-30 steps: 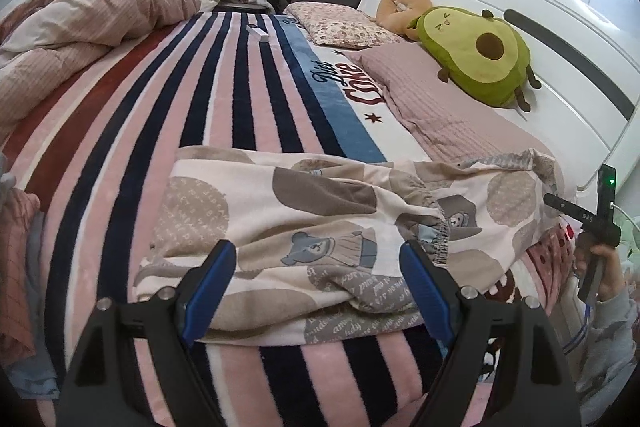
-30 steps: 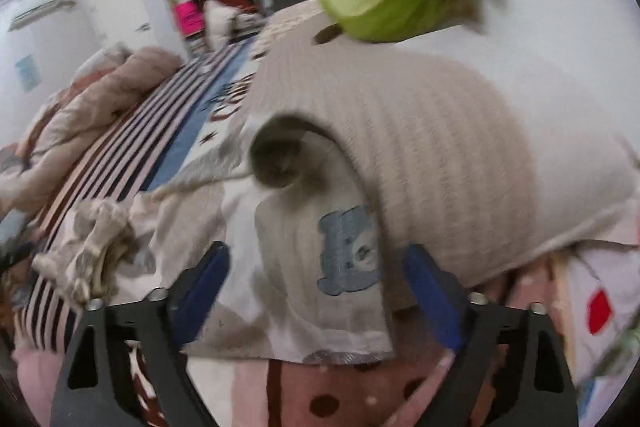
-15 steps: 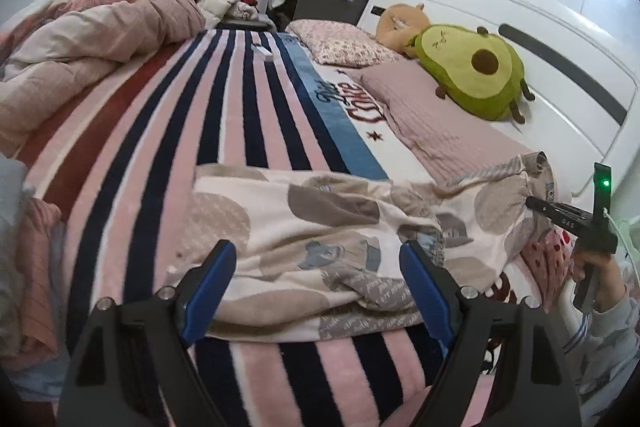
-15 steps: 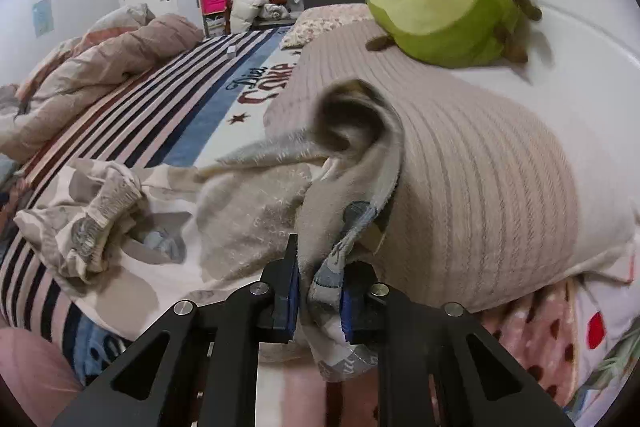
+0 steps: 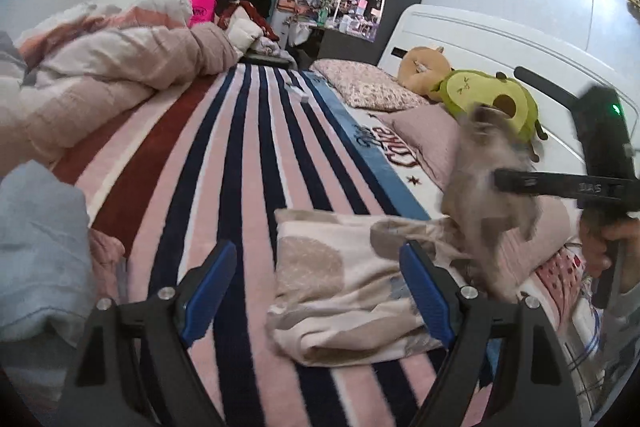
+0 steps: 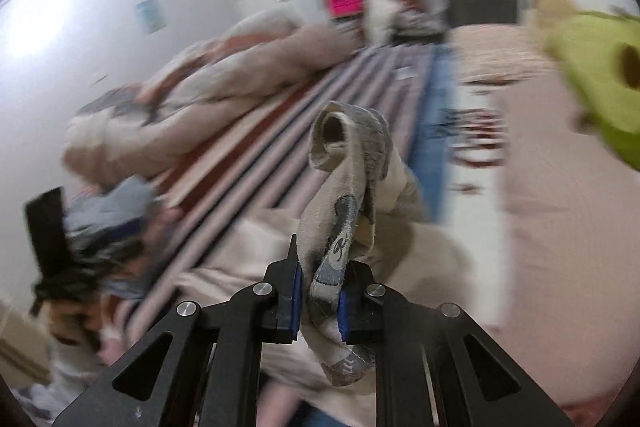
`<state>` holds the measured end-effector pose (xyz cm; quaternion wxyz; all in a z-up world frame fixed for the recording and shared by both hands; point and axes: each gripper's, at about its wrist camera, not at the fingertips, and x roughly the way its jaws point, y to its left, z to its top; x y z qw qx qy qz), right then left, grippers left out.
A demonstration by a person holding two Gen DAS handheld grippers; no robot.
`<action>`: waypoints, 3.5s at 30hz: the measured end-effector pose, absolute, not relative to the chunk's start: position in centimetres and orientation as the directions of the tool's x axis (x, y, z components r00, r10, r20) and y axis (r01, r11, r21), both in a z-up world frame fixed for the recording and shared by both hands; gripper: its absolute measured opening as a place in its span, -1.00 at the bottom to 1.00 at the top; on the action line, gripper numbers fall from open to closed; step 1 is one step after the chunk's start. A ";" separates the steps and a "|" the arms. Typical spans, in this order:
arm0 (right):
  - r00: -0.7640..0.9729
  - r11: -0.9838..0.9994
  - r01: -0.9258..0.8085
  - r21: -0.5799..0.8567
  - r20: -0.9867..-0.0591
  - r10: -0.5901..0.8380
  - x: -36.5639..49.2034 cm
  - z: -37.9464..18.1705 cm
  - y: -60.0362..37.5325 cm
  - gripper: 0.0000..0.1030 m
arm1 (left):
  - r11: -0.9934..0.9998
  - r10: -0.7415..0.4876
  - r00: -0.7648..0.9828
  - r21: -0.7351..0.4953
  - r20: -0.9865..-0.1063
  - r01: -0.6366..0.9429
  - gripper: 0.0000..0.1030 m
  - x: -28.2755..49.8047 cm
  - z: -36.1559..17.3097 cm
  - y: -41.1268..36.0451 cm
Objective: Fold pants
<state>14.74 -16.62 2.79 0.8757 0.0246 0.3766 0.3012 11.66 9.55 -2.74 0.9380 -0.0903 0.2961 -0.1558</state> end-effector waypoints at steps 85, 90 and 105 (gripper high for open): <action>0.456 0.871 -0.423 0.251 -0.772 0.443 13.1 -13.5 -23.6 0.32 | 0.926 -0.369 0.597 -0.341 -0.713 0.165 -0.11 24.4 -9.6 6.0; 0.454 0.868 -0.430 0.250 -0.771 0.447 12.3 -13.8 -23.9 0.32 | 0.932 -0.343 0.667 -0.329 -0.662 0.152 -0.85 24.3 -9.0 6.1; 0.486 0.861 -0.399 0.316 -0.723 0.491 13.4 -12.0 -24.8 0.43 | 0.940 -0.329 0.644 -0.306 -0.691 0.151 0.69 21.0 -8.2 6.8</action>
